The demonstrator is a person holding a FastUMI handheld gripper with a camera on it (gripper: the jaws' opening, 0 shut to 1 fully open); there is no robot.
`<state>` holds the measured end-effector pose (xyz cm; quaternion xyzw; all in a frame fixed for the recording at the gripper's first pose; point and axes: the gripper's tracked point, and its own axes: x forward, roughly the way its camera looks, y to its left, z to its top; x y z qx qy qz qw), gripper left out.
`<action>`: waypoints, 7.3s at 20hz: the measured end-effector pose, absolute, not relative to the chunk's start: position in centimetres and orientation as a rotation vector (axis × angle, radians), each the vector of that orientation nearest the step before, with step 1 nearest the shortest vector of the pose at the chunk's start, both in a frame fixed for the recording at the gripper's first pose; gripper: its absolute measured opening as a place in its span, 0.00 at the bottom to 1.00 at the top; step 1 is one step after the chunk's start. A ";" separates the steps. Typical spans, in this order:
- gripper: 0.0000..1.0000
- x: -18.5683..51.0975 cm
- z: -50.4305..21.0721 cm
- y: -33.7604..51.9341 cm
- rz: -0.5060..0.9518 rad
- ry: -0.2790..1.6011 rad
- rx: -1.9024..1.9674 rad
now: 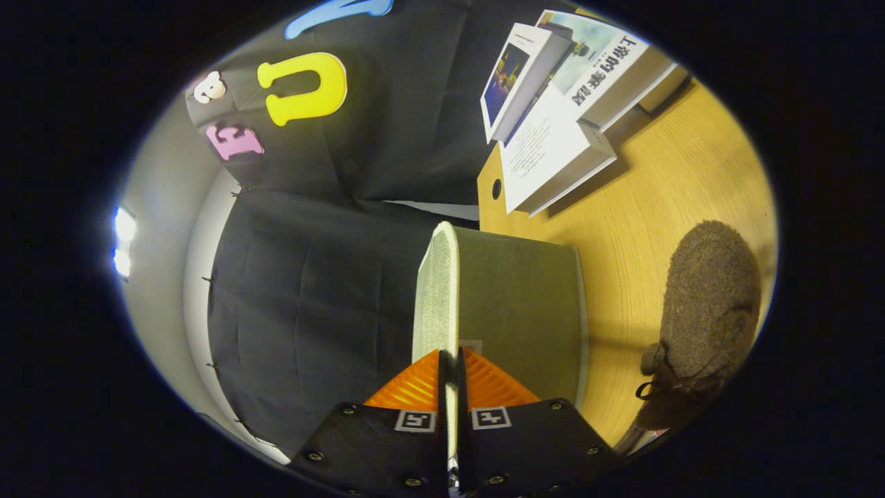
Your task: Open the storage box then place both shoes into the box .Put the left shoe in first, then the right shoe, with the right side of both shoes facing outward in a uniform manner.
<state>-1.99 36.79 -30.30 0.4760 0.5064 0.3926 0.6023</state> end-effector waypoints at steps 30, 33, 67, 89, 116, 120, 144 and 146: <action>0.05 -6.9 -12.8 58.4 1.303 1.056 0.709; 0.05 -7.1 -13.9 61.5 1.294 1.086 0.692; 0.96 -1.5 -11.1 32.3 0.844 0.708 0.475; 0.96 -5.4 -30.9 21.0 0.500 1.032 0.287; 0.02 -3.9 -40.1 20.3 0.322 1.239 0.143; 0.02 -2.4 -34.8 21.5 0.358 1.184 0.182; 0.02 -1.8 -23.1 42.5 0.686 1.146 0.104; 0.02 -2.0 -24.4 43.7 0.687 1.171 0.066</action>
